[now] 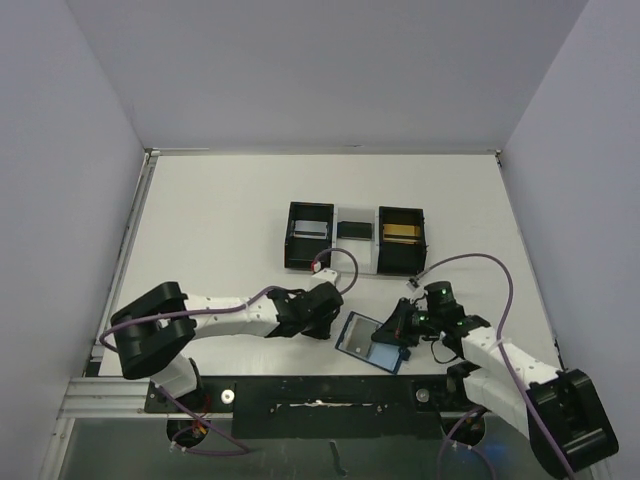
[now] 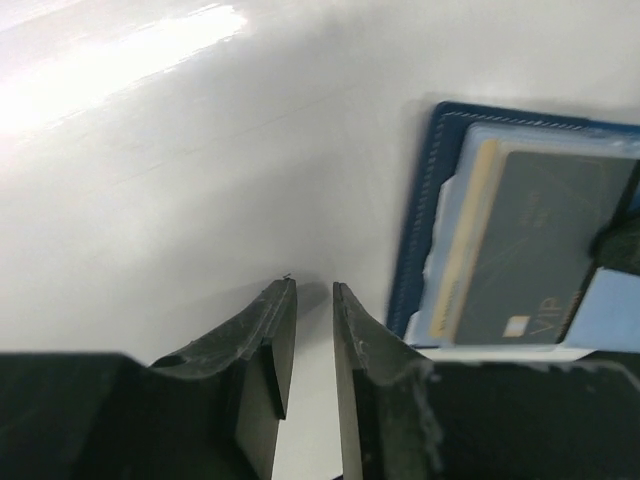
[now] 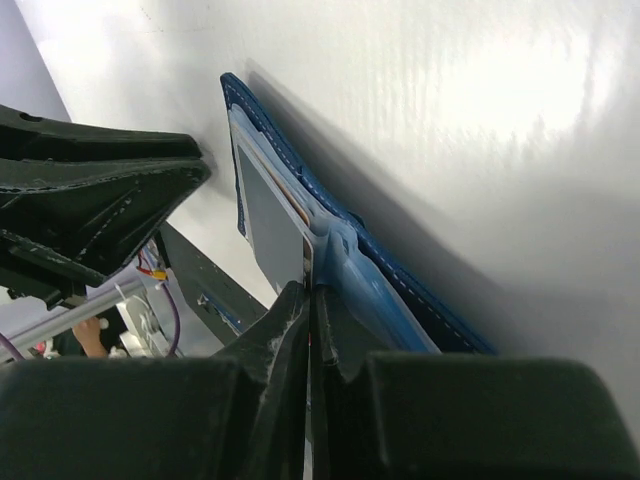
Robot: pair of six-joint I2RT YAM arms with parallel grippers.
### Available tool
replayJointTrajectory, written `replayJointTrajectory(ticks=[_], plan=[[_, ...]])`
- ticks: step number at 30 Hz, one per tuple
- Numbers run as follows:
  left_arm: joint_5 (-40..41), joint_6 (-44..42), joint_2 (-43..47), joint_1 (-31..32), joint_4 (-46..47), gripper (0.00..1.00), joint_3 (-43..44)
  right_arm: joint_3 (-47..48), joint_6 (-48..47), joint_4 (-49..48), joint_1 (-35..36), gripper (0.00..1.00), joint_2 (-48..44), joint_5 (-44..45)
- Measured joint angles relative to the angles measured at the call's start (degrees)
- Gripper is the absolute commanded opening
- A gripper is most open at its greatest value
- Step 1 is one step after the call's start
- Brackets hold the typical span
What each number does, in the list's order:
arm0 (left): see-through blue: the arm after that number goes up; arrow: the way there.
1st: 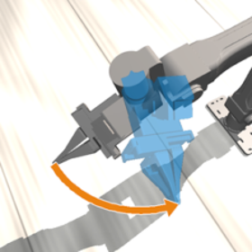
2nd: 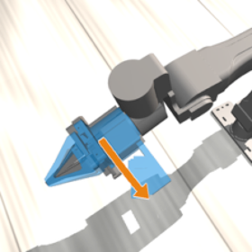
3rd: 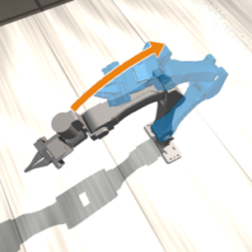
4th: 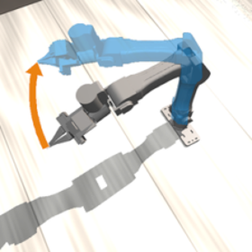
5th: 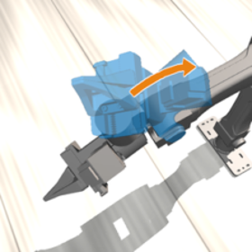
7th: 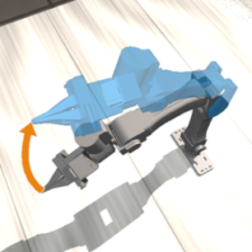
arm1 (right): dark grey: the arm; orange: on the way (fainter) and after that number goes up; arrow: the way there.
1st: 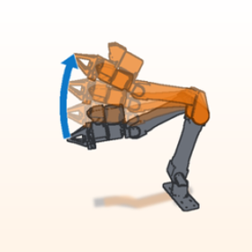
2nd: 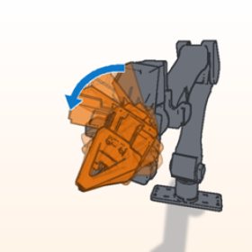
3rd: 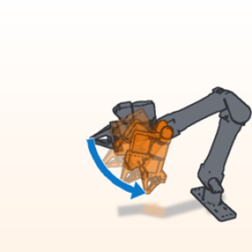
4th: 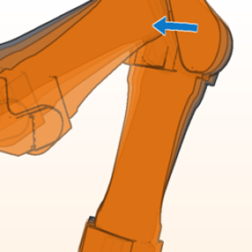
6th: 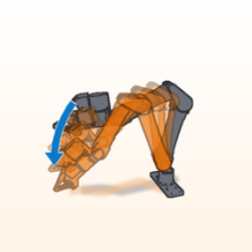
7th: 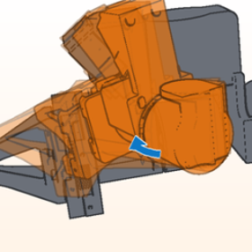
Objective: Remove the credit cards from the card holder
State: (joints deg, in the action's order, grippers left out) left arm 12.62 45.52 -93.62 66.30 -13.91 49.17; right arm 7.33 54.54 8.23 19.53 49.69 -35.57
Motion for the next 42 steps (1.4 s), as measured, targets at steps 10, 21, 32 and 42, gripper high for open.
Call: replayJointTrajectory(ticks=[10,21,32,42], plan=[[-1.79,1.33,19.96,-8.74,-0.85,0.45,-9.40,18.60,-8.83,-2.14,7.17,0.00,26.23,0.48],[-18.16,0.24,14.69,-11.63,15.23,0.44,-12.57,22.88,-13.07,-5.68,9.14,0.00,35.95,-2.34],[-21.16,-0.76,5.18,-11.89,20.55,0.13,-10.95,23.21,-13.46,-7.78,9.44,0.00,38.75,-4.33],[-15.43,2.49,5.66,-11.89,20.22,0.09,-12.59,17.81,-4.07,-17.62,8.94,0.11,37.73,-2.95]])
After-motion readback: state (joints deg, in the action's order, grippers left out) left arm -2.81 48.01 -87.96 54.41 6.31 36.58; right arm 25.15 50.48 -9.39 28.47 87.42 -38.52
